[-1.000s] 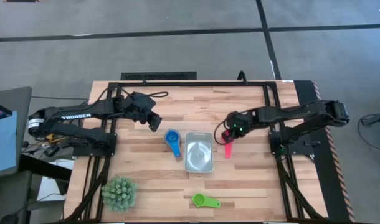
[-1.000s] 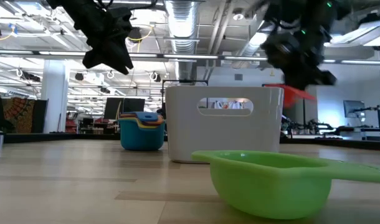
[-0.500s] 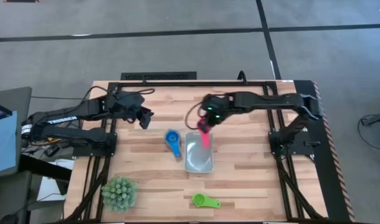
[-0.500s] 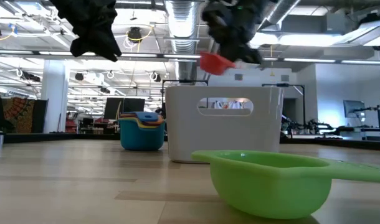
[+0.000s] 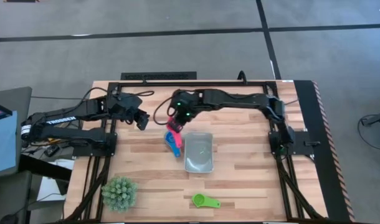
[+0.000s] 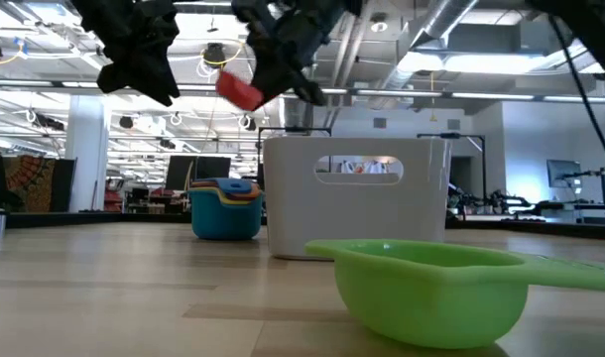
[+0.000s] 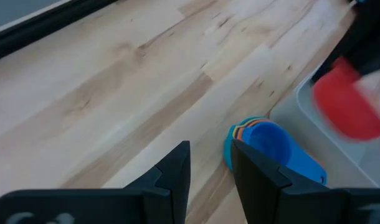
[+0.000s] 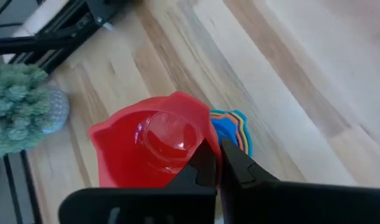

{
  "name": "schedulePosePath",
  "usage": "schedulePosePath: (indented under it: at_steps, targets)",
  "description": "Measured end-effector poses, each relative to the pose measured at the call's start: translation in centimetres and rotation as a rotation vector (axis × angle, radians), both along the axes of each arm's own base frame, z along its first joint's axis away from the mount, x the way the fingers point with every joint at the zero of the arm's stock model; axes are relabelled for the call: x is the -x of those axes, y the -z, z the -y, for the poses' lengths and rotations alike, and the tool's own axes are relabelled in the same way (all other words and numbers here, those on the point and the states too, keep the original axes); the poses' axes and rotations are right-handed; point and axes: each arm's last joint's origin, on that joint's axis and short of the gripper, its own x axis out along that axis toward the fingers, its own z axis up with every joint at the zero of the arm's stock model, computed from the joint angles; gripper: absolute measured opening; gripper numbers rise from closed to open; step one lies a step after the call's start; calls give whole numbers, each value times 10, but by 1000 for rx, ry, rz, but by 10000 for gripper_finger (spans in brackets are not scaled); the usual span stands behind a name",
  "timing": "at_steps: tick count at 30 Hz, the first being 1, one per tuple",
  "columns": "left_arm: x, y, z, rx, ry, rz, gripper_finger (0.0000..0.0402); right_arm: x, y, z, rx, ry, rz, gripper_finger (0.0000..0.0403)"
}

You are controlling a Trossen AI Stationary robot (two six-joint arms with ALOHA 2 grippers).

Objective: Nest measuring cups in basket
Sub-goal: Stack the red measuring cup on top of the blue measuring cup

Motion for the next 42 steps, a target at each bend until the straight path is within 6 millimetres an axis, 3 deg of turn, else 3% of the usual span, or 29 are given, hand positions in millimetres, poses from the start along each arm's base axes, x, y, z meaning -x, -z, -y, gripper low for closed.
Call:
schedulePosePath:
  at_steps: [8,20,26,42]
  targets:
    - [1,1,0,27,-21,0,103,-29,40,-3,-6,-32,-61,15]
    - [1,2,0,52,-42,2,102,-34,75,-10,-9,-81,-180,21]
    - [2,2,0,68,-65,3,102,-36,77,-13,-2,-93,-173,32]
    - [3,4,1,99,-94,1,102,-36,77,-12,-1,-79,-176,134]
